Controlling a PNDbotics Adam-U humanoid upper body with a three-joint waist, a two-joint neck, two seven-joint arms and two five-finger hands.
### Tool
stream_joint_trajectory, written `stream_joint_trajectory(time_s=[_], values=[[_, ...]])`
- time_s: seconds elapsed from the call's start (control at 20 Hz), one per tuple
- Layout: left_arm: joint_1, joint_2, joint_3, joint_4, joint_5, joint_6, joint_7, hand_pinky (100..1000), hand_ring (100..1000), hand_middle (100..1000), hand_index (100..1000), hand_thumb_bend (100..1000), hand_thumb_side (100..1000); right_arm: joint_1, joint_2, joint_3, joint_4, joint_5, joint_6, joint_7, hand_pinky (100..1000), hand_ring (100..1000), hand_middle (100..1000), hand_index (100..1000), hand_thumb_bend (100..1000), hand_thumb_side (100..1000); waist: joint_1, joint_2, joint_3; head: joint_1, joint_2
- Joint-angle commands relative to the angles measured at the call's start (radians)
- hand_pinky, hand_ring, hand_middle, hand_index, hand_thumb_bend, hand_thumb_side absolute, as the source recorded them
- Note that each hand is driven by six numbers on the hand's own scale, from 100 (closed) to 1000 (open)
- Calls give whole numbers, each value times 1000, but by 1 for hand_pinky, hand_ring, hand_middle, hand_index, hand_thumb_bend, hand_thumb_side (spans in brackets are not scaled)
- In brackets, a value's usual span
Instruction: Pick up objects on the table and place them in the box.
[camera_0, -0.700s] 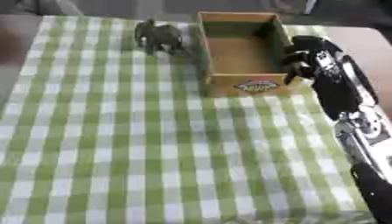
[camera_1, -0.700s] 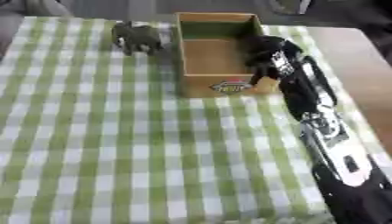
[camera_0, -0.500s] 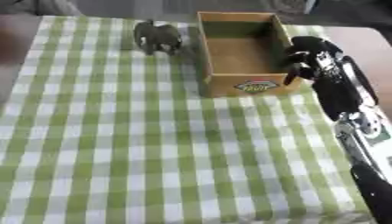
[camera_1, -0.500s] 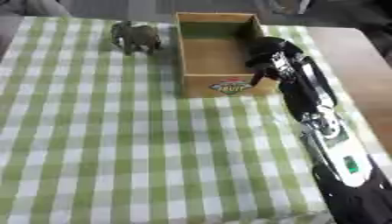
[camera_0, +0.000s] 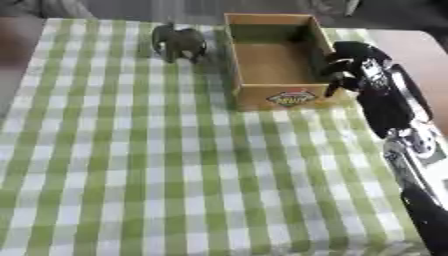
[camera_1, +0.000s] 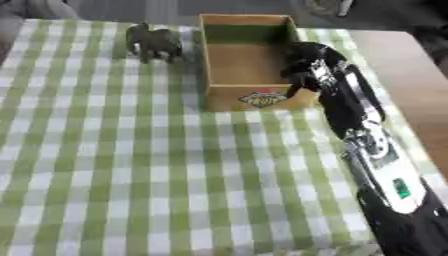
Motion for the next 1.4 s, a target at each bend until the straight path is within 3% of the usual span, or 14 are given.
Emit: stream_joint_trajectory(time_s=[0.05,0.25,0.65,1.4], values=[[-70,104,5,55,-47,-8,20,521,675,559,573,100,475,-10,-18,-3,-10,-7,-1,7,410,633,640,776,100,693,1,-16,-7,8,-2],[-180,189,-16,169,-112,13,46,519,680,563,576,100,459,-14,-14,4,-10,-8,0,14,409,632,639,776,100,693,-2,-13,-28,18,-1],[-348,213,-77,397,-239,2,20,518,677,563,582,100,413,-21,-13,16,-10,-10,2,27,409,632,639,777,100,694,5,-11,-61,38,5],[-643,128,-190,816,-489,-68,-30,547,681,577,620,100,307,-55,-5,52,-8,-15,9,67,408,632,639,778,100,702,27,5,-160,103,-5]])
